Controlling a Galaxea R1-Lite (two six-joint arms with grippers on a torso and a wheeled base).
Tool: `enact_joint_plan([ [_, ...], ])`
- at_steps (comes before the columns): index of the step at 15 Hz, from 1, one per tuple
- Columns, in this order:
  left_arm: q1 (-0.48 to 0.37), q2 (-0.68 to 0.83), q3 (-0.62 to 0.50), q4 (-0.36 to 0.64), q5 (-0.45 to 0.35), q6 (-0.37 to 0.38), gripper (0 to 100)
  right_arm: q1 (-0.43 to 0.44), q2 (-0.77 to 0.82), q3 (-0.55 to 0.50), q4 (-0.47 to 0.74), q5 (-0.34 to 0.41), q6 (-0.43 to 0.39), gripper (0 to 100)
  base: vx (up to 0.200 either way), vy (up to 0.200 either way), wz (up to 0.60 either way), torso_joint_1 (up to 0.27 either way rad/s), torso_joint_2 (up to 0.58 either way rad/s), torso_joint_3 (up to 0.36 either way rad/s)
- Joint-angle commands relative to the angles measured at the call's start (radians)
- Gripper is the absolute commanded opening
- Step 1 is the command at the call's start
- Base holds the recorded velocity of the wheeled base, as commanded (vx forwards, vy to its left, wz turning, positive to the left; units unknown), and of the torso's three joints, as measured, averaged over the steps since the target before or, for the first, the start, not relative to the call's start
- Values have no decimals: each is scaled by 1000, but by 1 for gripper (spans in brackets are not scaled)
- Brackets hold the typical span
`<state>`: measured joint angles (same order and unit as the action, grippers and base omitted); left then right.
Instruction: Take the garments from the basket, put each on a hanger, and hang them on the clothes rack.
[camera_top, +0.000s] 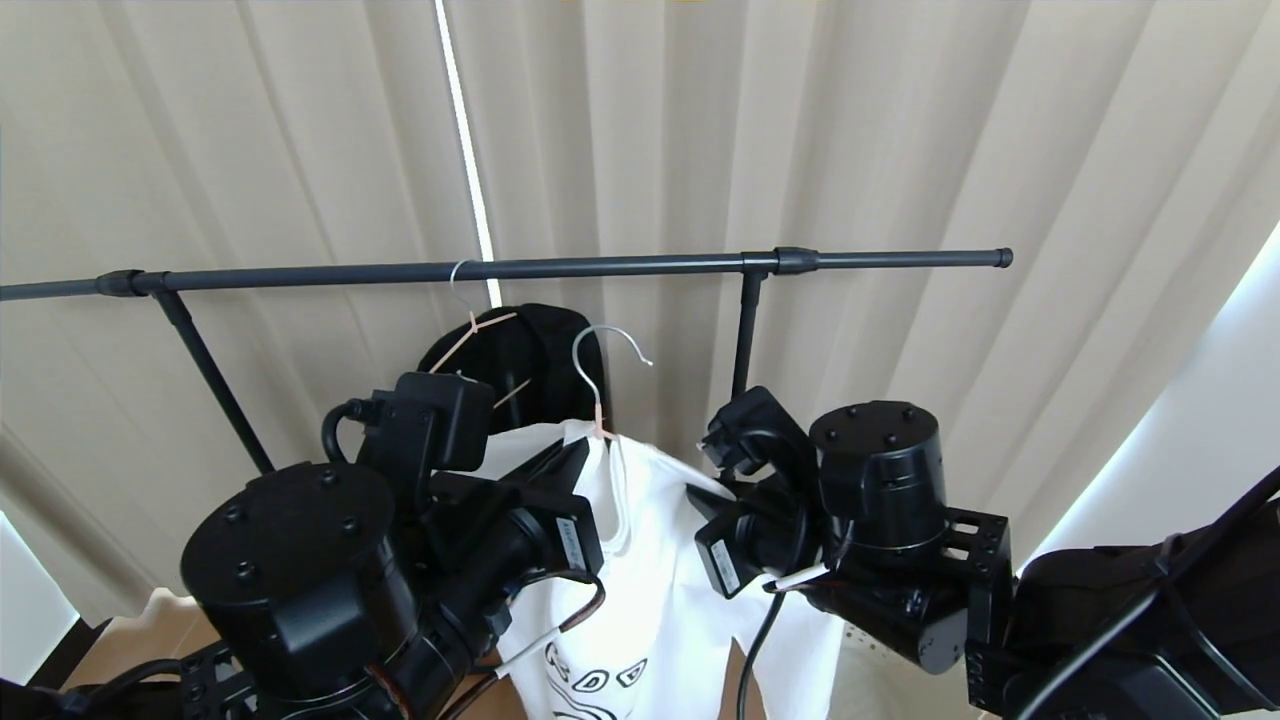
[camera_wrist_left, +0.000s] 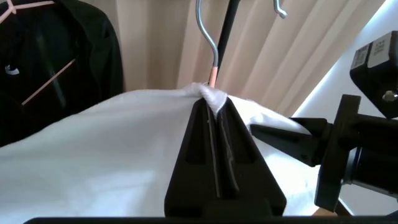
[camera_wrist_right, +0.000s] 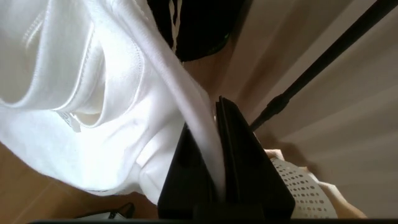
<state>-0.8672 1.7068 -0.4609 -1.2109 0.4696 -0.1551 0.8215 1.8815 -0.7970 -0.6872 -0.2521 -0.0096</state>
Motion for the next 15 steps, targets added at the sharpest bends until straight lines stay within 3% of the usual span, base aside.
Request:
enact_joint_plan([
  [1, 2, -6, 5, -4, 0, 0, 0, -2, -36, 10, -15, 19, 2, 0, 0, 0, 0, 0, 0, 0],
  [8, 7, -3, 21, -6, 0, 6, 0, -5, -27, 36, -150, 59, 36, 0, 0, 0, 0, 0, 0, 0],
  [15, 24, -3, 45, -6, -42, 14, 0, -5, -32, 44, -176, 60, 39, 0, 0, 0, 0, 0, 0, 0],
])
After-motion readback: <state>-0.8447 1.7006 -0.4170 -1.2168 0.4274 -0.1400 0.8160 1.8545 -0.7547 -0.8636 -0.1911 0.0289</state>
